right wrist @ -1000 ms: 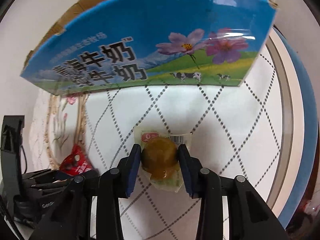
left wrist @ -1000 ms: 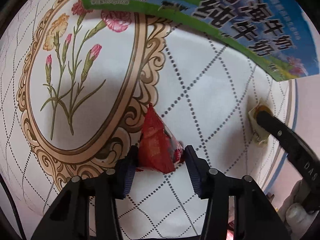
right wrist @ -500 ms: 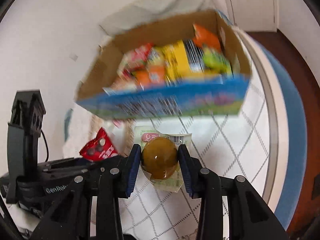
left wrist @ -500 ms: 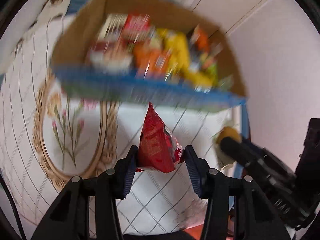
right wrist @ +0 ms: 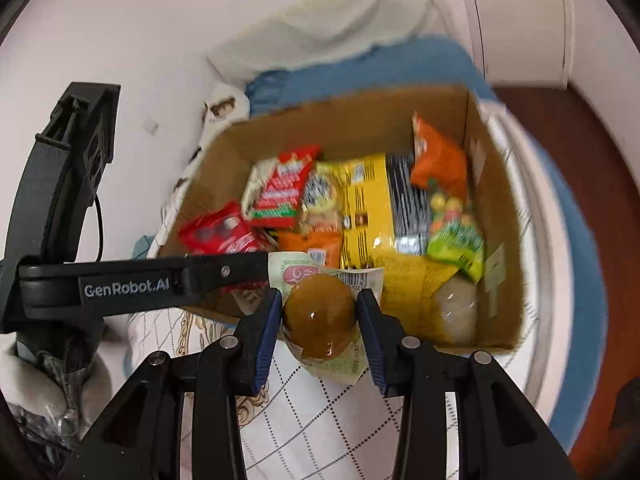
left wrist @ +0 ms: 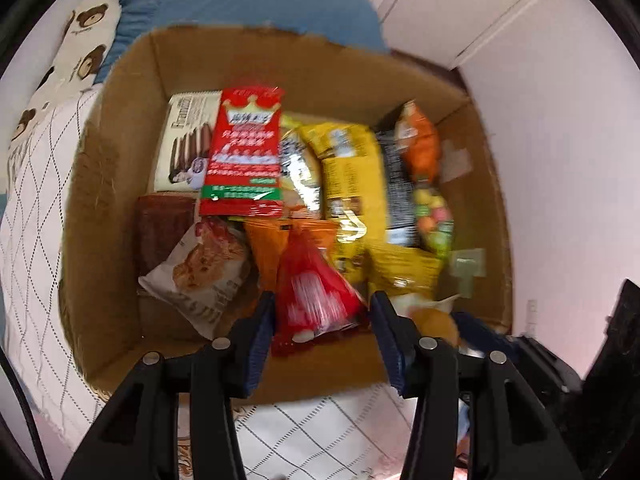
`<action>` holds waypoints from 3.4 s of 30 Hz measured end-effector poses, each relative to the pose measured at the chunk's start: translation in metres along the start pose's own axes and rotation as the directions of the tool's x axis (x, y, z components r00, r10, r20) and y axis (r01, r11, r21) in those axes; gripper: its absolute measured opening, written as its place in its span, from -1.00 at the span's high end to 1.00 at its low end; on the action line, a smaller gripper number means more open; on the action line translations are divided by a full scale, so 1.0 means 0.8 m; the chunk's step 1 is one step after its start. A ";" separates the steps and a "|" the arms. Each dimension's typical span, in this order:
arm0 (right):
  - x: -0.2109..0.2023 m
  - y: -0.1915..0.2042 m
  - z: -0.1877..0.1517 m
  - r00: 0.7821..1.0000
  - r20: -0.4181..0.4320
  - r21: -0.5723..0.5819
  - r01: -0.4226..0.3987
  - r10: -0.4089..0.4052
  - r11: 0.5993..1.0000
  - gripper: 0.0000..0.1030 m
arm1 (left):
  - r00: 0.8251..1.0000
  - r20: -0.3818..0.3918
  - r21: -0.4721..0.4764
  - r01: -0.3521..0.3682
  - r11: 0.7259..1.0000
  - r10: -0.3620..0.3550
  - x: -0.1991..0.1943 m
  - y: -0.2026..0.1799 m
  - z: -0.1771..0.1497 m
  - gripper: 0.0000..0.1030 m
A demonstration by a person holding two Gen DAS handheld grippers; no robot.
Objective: Organize snacks
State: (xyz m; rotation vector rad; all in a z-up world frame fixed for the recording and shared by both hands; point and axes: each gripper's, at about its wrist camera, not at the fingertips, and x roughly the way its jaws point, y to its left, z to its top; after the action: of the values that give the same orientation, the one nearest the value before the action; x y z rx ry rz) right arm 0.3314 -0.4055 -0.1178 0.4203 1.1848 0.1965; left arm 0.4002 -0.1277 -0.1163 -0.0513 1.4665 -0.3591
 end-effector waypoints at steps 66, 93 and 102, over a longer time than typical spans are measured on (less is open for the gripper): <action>-0.257 0.095 -0.128 0.867 0.410 -0.100 0.350 -0.282 0.931 -0.98 | 0.808 0.535 -0.039 -0.268 0.962 0.247 -0.268 -0.005 -0.244 -0.70; -0.313 0.122 -0.185 0.862 0.450 -0.132 0.322 -0.233 0.938 -0.99 | 0.776 0.591 -0.005 -0.269 0.963 0.219 -0.311 -0.031 -0.300 -0.99; -0.284 0.108 -0.170 0.849 0.453 -0.106 0.354 -0.272 0.929 -1.00 | 0.761 0.594 -0.048 -0.289 0.956 0.260 -0.286 -0.020 -0.273 -0.99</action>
State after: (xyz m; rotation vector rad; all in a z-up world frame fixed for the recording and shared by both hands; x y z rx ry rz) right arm 0.1275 -0.3811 0.0700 0.0879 0.7699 -0.0734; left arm 0.1694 -0.0415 0.0827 0.0850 0.8150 -0.1122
